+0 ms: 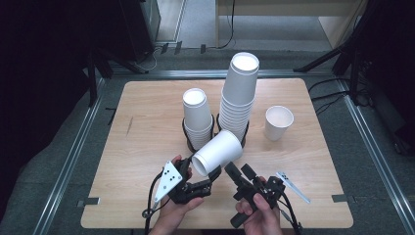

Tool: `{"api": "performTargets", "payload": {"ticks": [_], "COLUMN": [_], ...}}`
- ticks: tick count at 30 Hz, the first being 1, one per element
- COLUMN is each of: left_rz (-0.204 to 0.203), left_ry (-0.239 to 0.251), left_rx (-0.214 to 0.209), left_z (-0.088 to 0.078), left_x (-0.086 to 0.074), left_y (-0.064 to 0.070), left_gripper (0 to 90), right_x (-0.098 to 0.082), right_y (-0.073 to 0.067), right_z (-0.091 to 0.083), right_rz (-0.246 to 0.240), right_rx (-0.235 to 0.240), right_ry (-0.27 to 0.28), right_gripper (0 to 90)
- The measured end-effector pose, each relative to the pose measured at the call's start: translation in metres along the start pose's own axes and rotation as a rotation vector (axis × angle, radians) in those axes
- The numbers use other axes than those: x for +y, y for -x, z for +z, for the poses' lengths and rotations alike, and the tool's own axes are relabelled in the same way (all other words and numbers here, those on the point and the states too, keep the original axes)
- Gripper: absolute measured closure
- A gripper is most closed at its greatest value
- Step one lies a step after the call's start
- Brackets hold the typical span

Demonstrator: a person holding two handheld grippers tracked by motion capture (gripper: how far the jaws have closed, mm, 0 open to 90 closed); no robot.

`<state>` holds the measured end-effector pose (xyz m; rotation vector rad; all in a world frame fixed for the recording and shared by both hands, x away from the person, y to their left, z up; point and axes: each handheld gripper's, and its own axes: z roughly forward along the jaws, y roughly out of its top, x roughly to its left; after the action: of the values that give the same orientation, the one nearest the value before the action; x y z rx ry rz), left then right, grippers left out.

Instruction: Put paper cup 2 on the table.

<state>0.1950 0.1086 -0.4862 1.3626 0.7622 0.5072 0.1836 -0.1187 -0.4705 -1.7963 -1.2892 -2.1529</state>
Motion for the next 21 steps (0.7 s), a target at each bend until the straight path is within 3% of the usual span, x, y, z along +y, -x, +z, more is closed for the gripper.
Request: {"api": "performTargets", "payload": {"ticks": [3, 5, 6, 7, 8, 9, 11, 14, 21], "left_rz": [0.004, 0.011, 0.011, 0.011, 0.011, 0.013, 0.014, 0.018, 0.022], "left_ry": [0.004, 0.002, 0.002, 0.004, 0.004, 0.005, 0.005, 0.004, 0.002], "left_rx": [0.001, 0.005, 0.005, 0.004, 0.004, 0.004, 0.001, 0.002, -0.005], "left_z": [0.000, 0.001, 0.001, 0.001, 0.001, 0.001, 0.001, 0.001, 0.002], "left_x": [-0.001, -0.002, -0.002, -0.002, -0.002, -0.002, -0.002, -0.003, -0.004], "left_y": [0.001, 0.001, 0.001, 0.001, 0.001, 0.002, 0.002, 0.002, 0.004], "left_gripper": [23.3, 23.3, 23.3, 23.3, 23.3, 23.3, 23.3, 23.2, 23.3], "right_x": [0.001, 0.001, 0.001, 0.001, 0.001, 0.000, -0.001, -0.002, 0.000], "right_y": [0.002, 0.002, 0.002, 0.003, 0.003, 0.003, 0.003, 0.003, 0.007], "right_z": [0.003, 0.008, 0.008, 0.011, 0.011, 0.014, 0.016, 0.021, 0.030], "right_rz": [0.101, 0.222, 0.222, 0.292, 0.292, 0.341, 0.357, 0.431, 0.495], "right_rx": [-0.004, 0.007, 0.007, 0.007, 0.007, 0.016, 0.015, 0.021, 0.018], "right_ry": [-0.006, -0.021, -0.021, -0.029, -0.029, -0.021, -0.020, -0.013, -0.009], "right_gripper": [0.0, 0.0, 0.0, 0.0, 0.0, 0.0, 0.0, 0.0, 0.0]}}
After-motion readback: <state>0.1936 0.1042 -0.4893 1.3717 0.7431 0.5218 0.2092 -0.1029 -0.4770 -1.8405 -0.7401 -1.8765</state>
